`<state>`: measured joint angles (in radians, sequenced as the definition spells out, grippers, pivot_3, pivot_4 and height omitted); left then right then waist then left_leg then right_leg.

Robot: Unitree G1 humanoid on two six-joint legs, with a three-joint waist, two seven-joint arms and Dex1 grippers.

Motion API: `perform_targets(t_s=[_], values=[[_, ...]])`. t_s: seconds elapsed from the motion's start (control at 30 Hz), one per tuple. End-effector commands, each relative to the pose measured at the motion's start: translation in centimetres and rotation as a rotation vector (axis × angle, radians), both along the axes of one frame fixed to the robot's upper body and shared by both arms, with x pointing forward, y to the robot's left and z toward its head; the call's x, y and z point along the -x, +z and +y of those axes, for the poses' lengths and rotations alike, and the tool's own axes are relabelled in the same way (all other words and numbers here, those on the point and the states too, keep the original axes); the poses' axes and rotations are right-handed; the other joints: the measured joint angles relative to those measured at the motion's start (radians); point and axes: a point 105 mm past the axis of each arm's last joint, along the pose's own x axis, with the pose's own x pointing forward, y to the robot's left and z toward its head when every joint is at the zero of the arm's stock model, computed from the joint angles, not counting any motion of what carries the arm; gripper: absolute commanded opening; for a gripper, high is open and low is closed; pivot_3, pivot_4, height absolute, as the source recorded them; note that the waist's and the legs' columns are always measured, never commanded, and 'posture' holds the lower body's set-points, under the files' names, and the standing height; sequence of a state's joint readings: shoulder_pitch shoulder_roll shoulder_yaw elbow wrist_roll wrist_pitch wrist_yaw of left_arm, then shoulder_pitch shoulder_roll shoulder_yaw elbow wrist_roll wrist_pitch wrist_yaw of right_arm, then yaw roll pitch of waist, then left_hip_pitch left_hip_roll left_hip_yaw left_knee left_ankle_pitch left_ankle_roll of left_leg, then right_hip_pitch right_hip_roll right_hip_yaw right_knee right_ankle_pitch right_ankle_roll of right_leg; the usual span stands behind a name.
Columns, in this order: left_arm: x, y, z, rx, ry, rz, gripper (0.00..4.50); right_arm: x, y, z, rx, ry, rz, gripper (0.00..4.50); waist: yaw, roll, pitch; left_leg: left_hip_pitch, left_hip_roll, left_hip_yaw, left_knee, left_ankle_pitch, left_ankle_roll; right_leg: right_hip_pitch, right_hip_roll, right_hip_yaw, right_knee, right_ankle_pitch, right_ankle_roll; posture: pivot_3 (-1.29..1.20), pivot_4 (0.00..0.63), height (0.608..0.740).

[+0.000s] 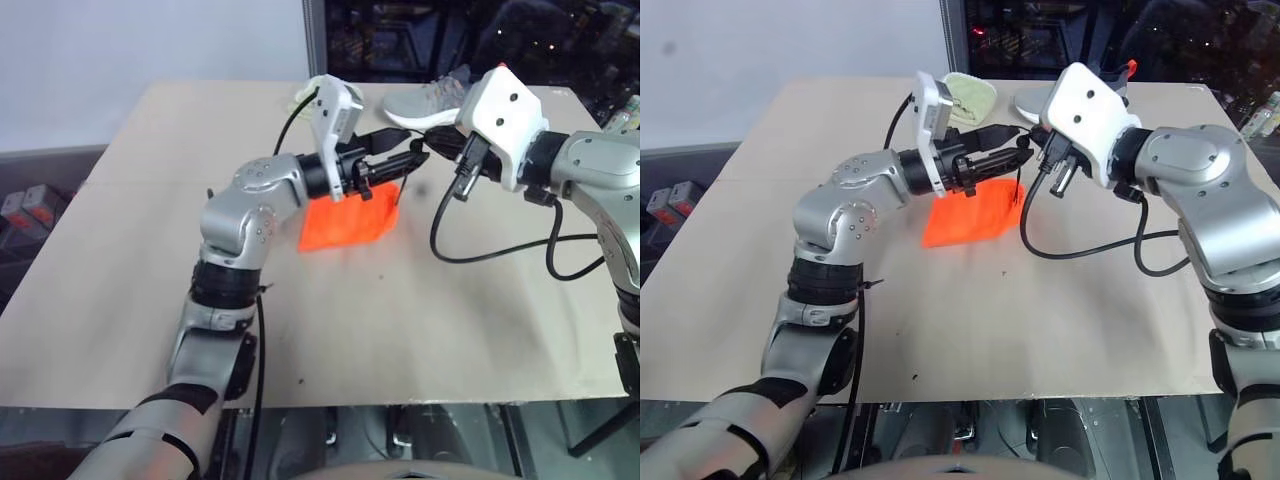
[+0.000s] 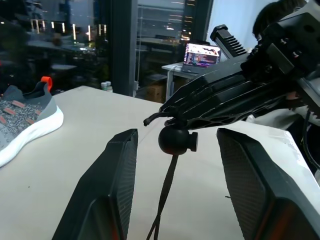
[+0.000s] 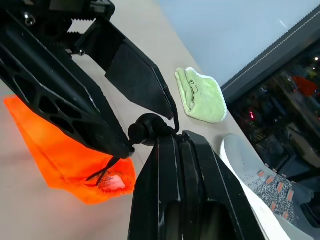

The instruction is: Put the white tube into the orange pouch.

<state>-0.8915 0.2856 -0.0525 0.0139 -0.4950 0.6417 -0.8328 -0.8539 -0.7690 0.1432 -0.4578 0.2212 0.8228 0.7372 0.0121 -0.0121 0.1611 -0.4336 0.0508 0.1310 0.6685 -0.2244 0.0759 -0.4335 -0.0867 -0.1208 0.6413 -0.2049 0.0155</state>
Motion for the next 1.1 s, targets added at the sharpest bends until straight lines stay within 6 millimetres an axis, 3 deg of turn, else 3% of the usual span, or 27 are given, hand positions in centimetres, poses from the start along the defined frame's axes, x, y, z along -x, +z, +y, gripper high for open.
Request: perform_targets(t_s=[0.03, 0.07, 0.1, 0.23, 0.3, 0.33, 0.57, 0.67, 0.83, 1.1], values=[[0.6, 1.3, -0.6, -0.008, -0.044, -0.065, 2.59, 0.8, 2.3, 0.2, -0.004, 0.013, -0.096, 0.02, 0.0, 0.0, 0.0, 0.0, 0.0, 0.0, 0.0, 0.0, 0.0, 0.0, 0.0, 0.0, 0.0, 0.0, 0.0, 0.0, 0.15, 0.74], [0.6, 1.3, -0.7, -0.009, -0.048, -0.067, 2.59, 0.8, 2.4, 0.2, -0.007, 0.012, -0.099, 0.02, 0.0, 0.0, 0.0, 0.0, 0.0, 0.0, 0.0, 0.0, 0.0, 0.0, 0.0, 0.0, 0.0, 0.0, 0.0, 0.0, 0.15, 0.74], [0.6, 1.3, -0.8, -0.006, -0.052, -0.066, 2.04, 0.8, 2.5, 0.2, -0.01, 0.012, -0.102, 0.0, 0.0, 0.0, 0.0, 0.0, 0.0, 0.0, 0.0, 0.0, 0.0, 0.0, 0.0, 0.0, 0.0, 0.0, 0.0, 0.0, 0.15, 0.74], [0.7, 1.3, -0.9, -0.004, -0.064, -0.069, 0.88, 0.9, 2.6, 0.1, -0.016, 0.007, -0.107, 0.0, 0.0, 0.0, 0.0, 0.0, 0.0, 0.0, 0.0, 0.0, 0.0, 0.0, 0.0, 0.0, 0.0, 0.0, 0.0, 0.0, 0.15, 0.74], [0.6, 1.3, -0.9, -0.006, -0.065, -0.071, 0.04, 0.8, 2.7, -0.1, -0.023, -0.004, -0.112, 0.0, 0.0, 0.0, 0.0, 0.0, 0.0, 0.0, 0.0, 0.0, 0.0, 0.0, 0.0, 0.0, 0.0, 0.0, 0.0, 0.0, 0.15, 0.74], [0.5, 1.3, -0.8, -0.004, -0.062, -0.07, 0.01, 0.8, 2.8, -0.1, -0.03, -0.008, -0.113, 0.0, 0.0, 0.0, 0.0, 0.0, 0.0, 0.0, 0.0, 0.0, 0.0, 0.0, 0.0, 0.0, 0.0, 0.0, 0.0, 0.0, 0.15, 0.74], [0.3, 2.9, -0.6, 0.043, -0.062, -0.088, 0.01, 0.8, 3.4, -0.4, -0.056, -0.022, -0.131, 0.0, 0.0, 0.0, 0.0, 0.0, 0.0, 0.0, 0.0, 0.0, 0.0, 0.0, 0.0, 0.0, 0.0, 0.0, 0.0, 0.0, 0.15, 0.74], [1.3, 2.3, -0.2, -0.004, -0.136, -0.077, 0.01, 0.8, 3.3, -0.4, -0.059, -0.02, -0.13, 0.0, -0.001, 0.0, 0.0, 0.0, 0.0, 0.0, 0.0, 0.0, 0.0, 0.0, 0.0, 0.0, 0.0, 0.0, 0.0, 0.0, 0.15, 0.74], [0.7, 2.1, -0.2, -0.012, -0.092, -0.084, 2.28, 1.0, 3.2, -0.3, -0.063, -0.013, -0.126, 0.0, 0.001, 0.0, 0.0, 0.0, 0.001, 0.0, 0.0, 0.0, 0.0, -0.001, 0.001, 0.0, 0.0, 0.0, 0.0, 0.0, 0.15, 0.74], [0.7, 2.6, -0.5, -0.014, -0.103, -0.1, 2.28, 1.2, 3.2, 0.0, -0.064, 0.001, -0.123, 0.0, 0.0, 0.0, 0.0, 0.0, 0.0, 0.001, 0.0, 0.0, 0.0, 0.0, 0.0, 0.0, 0.0, 0.0, 0.0, 0.0, 0.15, 0.74]])
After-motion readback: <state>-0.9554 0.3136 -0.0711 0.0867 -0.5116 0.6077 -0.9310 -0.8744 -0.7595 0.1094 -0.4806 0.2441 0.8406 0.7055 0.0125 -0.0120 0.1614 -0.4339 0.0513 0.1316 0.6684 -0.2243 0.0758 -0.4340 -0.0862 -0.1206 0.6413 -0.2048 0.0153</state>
